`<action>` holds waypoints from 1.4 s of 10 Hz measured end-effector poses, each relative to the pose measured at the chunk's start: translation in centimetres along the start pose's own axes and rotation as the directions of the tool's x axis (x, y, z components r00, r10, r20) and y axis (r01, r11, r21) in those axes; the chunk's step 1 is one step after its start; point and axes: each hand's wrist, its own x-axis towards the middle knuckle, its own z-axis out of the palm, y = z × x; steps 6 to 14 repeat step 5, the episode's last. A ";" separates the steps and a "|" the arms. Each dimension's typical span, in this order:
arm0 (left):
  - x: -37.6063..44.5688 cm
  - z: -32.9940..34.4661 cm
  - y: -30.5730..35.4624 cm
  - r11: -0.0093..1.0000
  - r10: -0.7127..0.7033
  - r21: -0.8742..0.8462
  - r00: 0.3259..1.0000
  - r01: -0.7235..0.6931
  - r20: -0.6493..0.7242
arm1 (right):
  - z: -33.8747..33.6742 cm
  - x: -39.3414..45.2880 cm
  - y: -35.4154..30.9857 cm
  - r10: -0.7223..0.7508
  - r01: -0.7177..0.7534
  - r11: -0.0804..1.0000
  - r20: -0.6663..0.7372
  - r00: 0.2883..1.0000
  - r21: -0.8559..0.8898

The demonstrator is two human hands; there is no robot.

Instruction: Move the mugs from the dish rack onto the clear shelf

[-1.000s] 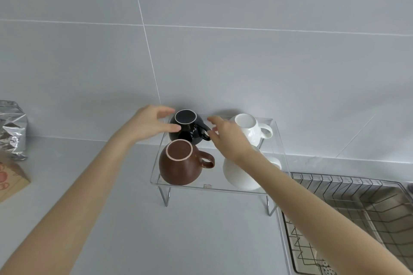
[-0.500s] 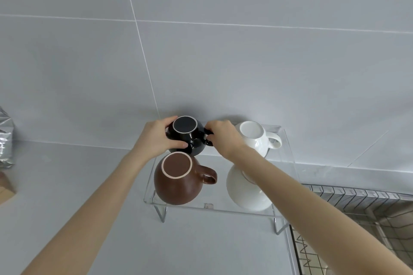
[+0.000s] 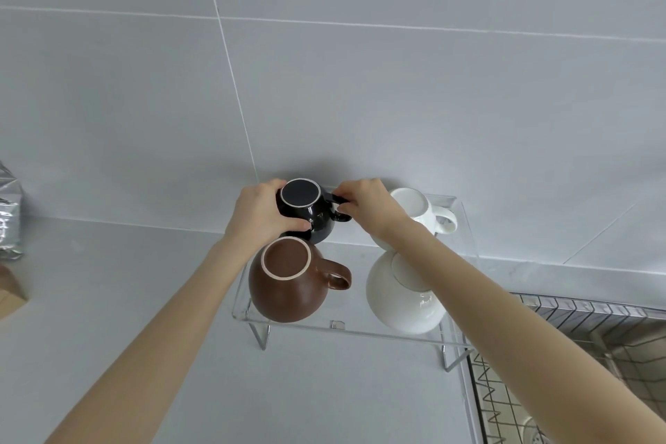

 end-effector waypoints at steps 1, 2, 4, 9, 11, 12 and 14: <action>-0.1 0.0 0.3 1.000 -0.007 0.015 1.000 0.007 0.027 | -0.2 0.0 -0.2 0.011 -0.011 1.000 0.005 1.000 0.000; 0.2 -0.1 0.4 0.998 -0.033 0.062 0.996 0.028 0.083 | 0.0 -0.3 -0.3 -0.012 0.014 0.998 0.018 1.000 -0.067; -0.5 -0.1 2.8 0.992 -0.056 0.126 0.978 0.031 0.199 | -1.6 -3.9 -2.0 -0.044 0.043 0.997 -0.011 0.999 -0.072; -3.0 0.4 5.4 0.987 0.076 0.121 0.976 -0.102 0.202 | -4.1 -9.3 -3.0 -0.095 0.109 0.984 -0.102 0.990 0.138; -3.0 0.4 5.4 0.987 0.076 0.121 0.976 -0.102 0.202 | -4.1 -9.3 -3.0 -0.095 0.109 0.984 -0.102 0.990 0.138; -3.0 0.4 5.4 0.987 0.076 0.121 0.976 -0.102 0.202 | -4.1 -9.3 -3.0 -0.095 0.109 0.984 -0.102 0.990 0.138; -3.0 0.4 5.4 0.987 0.076 0.121 0.976 -0.102 0.202 | -4.1 -9.3 -3.0 -0.095 0.109 0.984 -0.102 0.990 0.138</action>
